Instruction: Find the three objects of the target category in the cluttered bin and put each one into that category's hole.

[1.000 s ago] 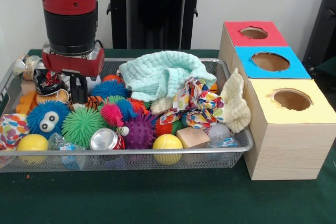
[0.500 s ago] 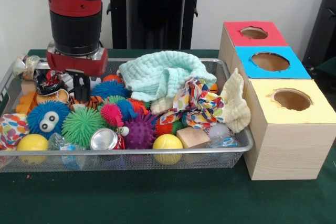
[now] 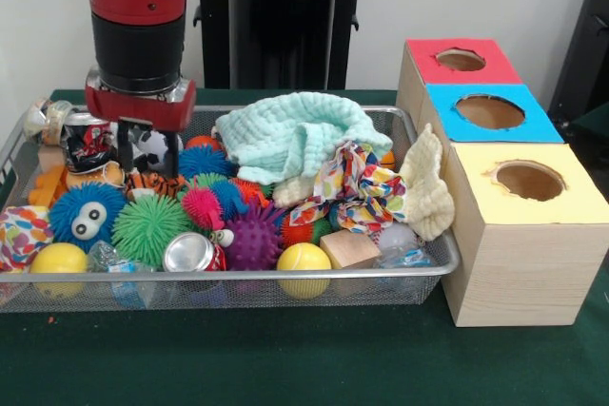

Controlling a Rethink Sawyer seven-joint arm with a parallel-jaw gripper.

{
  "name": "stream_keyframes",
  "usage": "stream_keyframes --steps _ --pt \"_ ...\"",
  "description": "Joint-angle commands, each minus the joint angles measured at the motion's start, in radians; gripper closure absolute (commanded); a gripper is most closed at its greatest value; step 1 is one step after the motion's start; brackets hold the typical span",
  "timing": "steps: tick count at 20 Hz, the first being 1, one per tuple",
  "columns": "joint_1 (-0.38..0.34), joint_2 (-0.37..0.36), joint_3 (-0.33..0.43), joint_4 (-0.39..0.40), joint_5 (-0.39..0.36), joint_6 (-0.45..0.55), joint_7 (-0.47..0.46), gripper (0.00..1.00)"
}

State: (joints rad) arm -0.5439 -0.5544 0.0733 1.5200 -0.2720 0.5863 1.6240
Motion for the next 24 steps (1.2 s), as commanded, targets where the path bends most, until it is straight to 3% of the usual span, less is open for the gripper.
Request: stream_keyframes --steps 1,10,16,24 --pt "0.012 0.014 -0.001 0.003 -0.006 0.099 0.062 0.00" --pt "0.010 0.023 -0.002 -0.002 0.006 0.096 0.072 0.00" --pt "0.003 0.088 0.002 0.015 0.003 0.006 0.101 0.00" --pt "0.001 0.096 -0.005 0.068 -0.001 -0.043 0.121 0.00"
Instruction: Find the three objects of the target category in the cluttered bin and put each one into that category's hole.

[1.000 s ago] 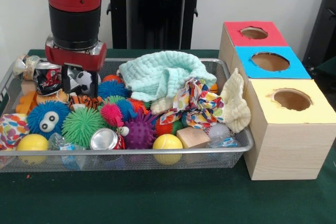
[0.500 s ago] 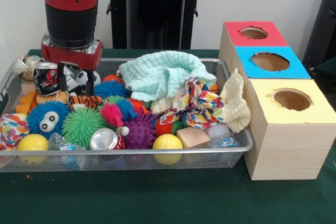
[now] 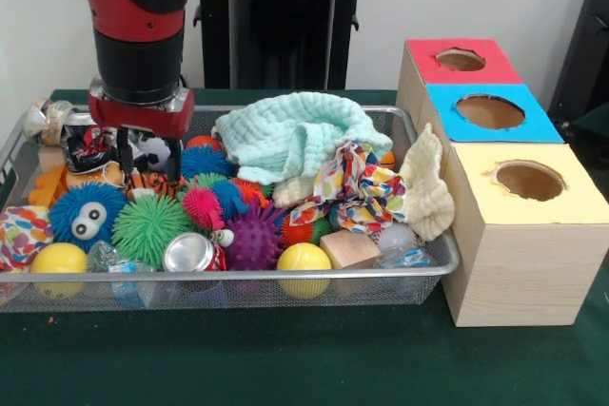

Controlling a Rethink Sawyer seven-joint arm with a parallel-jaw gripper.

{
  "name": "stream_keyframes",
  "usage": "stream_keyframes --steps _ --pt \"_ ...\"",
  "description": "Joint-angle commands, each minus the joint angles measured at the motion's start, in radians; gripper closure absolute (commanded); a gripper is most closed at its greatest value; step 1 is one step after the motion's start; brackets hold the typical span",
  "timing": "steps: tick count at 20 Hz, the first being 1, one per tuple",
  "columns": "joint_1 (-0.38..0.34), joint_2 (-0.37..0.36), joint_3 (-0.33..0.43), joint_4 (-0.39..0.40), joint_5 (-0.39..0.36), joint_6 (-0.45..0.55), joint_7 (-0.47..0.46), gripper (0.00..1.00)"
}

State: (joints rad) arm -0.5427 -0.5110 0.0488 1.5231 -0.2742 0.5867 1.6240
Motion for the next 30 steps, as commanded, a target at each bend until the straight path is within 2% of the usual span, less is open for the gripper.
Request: stream_keyframes --steps 1,11,12,22,28,30 --pt "-0.001 0.054 0.018 0.071 -0.001 -0.048 0.121 0.00" --pt "0.024 0.081 -0.023 0.051 -0.045 -0.098 0.127 0.00" --pt "0.030 0.082 -0.030 0.048 -0.053 -0.111 0.128 1.00" --pt "0.037 0.093 -0.038 0.022 -0.026 -0.098 0.108 1.00" --pt "0.041 0.050 -0.044 0.067 -0.022 -0.095 0.106 1.00" --pt "0.046 0.002 -0.046 0.095 -0.014 -0.067 0.099 1.00"
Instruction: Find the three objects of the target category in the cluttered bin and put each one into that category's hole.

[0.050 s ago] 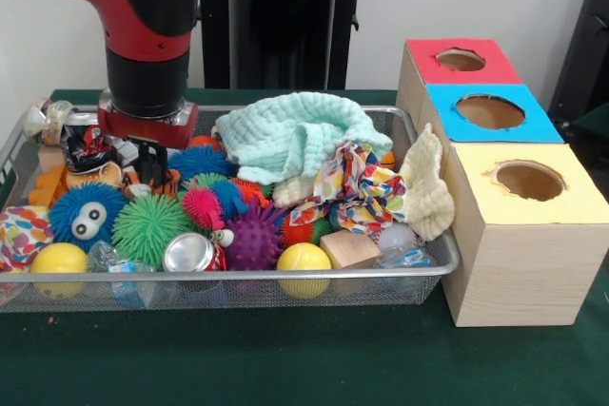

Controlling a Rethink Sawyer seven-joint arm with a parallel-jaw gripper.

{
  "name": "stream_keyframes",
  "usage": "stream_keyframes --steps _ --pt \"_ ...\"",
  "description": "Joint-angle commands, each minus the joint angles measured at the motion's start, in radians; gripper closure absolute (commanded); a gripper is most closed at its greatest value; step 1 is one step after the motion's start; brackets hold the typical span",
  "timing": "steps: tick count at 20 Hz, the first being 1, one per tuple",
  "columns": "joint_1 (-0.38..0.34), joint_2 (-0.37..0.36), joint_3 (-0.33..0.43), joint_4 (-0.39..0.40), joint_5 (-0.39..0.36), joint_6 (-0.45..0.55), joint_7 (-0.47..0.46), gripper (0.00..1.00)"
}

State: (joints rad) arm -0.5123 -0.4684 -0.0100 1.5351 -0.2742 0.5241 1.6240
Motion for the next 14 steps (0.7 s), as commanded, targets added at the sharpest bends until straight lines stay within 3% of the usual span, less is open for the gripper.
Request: stream_keyframes --steps 1,4,8,14 --pt "0.018 -0.071 0.013 0.098 -0.009 0.015 0.092 1.00" --pt "0.048 -0.206 -0.005 0.135 0.023 0.167 0.064 1.00" --pt "0.094 -0.302 -0.042 0.136 0.043 0.333 0.061 1.00" --pt "0.133 -0.330 -0.044 0.130 0.074 0.404 0.118 1.00"
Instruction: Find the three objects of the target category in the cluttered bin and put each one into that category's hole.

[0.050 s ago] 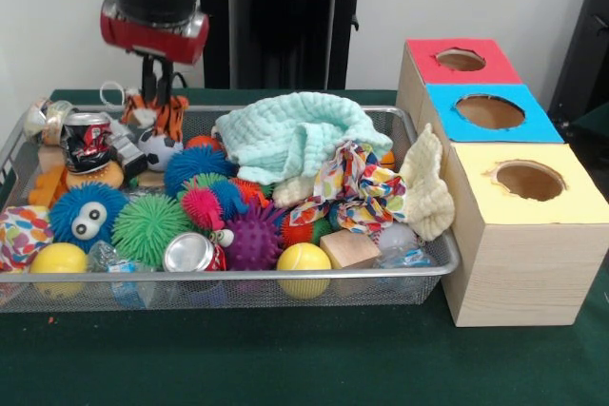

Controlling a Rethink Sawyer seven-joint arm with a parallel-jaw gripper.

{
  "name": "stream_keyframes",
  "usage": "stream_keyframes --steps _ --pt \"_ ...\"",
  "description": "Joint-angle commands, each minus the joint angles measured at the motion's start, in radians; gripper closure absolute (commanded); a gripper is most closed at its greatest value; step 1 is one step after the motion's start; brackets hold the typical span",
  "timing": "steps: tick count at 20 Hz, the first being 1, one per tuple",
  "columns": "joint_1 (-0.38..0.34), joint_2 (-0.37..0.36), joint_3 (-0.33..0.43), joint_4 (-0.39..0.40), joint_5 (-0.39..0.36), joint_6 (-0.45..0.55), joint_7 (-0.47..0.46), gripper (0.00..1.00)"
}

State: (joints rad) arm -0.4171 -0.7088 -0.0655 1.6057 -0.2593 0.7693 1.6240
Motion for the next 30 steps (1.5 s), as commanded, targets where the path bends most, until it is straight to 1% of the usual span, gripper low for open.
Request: stream_keyframes --steps 1,5,8,12,16,21,27,30 --pt "0.040 -0.090 0.019 0.065 0.071 0.153 0.131 1.00" --pt "0.071 -0.112 0.028 0.111 0.125 0.124 0.186 1.00" --pt "0.115 -0.120 0.017 0.129 0.164 0.129 0.237 1.00" --pt "0.207 -0.130 -0.030 0.139 0.196 0.150 0.320 1.00" --pt "0.299 -0.166 -0.085 0.183 0.235 0.170 0.391 1.00" --pt "0.384 -0.174 -0.129 0.242 0.285 0.124 0.438 1.00" --pt "0.453 -0.205 -0.155 0.338 0.324 0.054 0.472 1.00" --pt "0.491 -0.226 -0.163 0.388 0.340 0.019 0.505 1.00"
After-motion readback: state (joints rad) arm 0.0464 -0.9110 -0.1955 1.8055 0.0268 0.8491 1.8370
